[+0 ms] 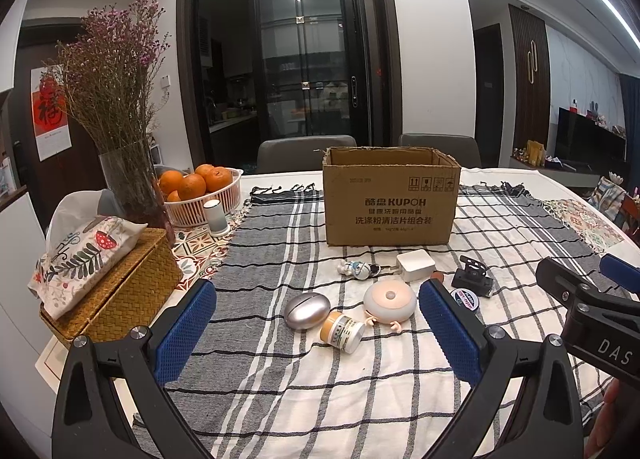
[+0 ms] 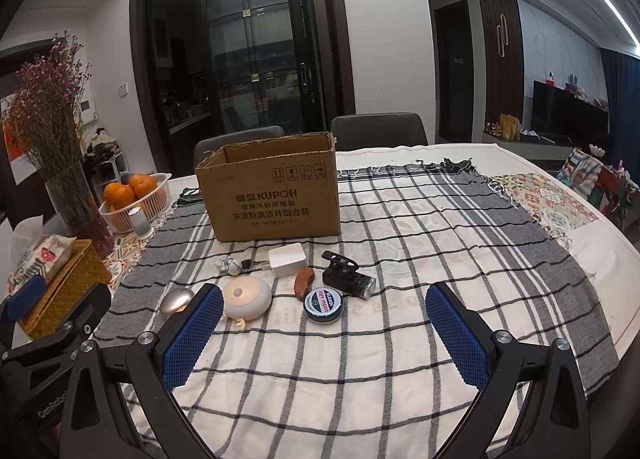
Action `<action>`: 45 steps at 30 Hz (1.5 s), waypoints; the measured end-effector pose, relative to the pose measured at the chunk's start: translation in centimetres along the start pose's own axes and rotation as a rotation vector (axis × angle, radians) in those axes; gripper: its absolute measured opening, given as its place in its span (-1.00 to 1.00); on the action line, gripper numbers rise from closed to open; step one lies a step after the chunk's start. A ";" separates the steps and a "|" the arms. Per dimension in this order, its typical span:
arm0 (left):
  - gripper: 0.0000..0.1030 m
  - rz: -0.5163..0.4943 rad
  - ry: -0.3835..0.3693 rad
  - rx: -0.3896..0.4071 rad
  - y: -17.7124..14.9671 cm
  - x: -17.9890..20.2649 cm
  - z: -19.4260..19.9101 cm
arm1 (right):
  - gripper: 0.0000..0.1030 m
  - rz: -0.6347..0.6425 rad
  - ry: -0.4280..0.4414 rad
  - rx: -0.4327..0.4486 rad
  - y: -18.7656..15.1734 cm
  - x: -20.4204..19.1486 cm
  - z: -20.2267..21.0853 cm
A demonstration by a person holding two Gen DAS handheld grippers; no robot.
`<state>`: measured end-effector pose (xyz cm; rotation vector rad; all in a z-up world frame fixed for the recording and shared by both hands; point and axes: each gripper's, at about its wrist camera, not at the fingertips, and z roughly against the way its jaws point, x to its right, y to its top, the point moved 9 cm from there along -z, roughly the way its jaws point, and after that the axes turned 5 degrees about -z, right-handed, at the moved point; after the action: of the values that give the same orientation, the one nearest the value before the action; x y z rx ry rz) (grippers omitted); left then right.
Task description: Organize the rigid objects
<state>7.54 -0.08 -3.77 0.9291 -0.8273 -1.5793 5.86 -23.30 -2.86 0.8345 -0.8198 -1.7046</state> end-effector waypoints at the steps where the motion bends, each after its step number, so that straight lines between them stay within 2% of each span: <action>1: 1.00 0.000 0.000 0.001 0.0 0.0 0.0 | 0.99 -0.001 0.000 -0.001 0.0 0.0 0.0; 17: 1.00 -0.006 -0.006 -0.009 -0.3 0.2 -0.2 | 0.99 -0.002 0.001 -0.003 0.1 0.1 0.0; 25: 1.00 -0.015 -0.014 -0.037 -0.9 0.2 -1.1 | 0.99 0.000 0.002 -0.023 -1.0 -0.8 -0.4; 37: 1.00 -0.067 -0.061 -0.118 -3.1 1.0 -5.3 | 0.98 0.029 0.017 -0.102 -2.0 -1.2 -4.5; 45: 0.76 -0.094 -0.094 -0.172 -4.6 1.4 -8.3 | 0.91 0.056 0.022 -0.150 -3.0 -1.7 -8.4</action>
<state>12.74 -0.91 -11.84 0.7843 -0.7080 -1.7572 11.82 -22.04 -9.59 0.7200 -0.6850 -1.6824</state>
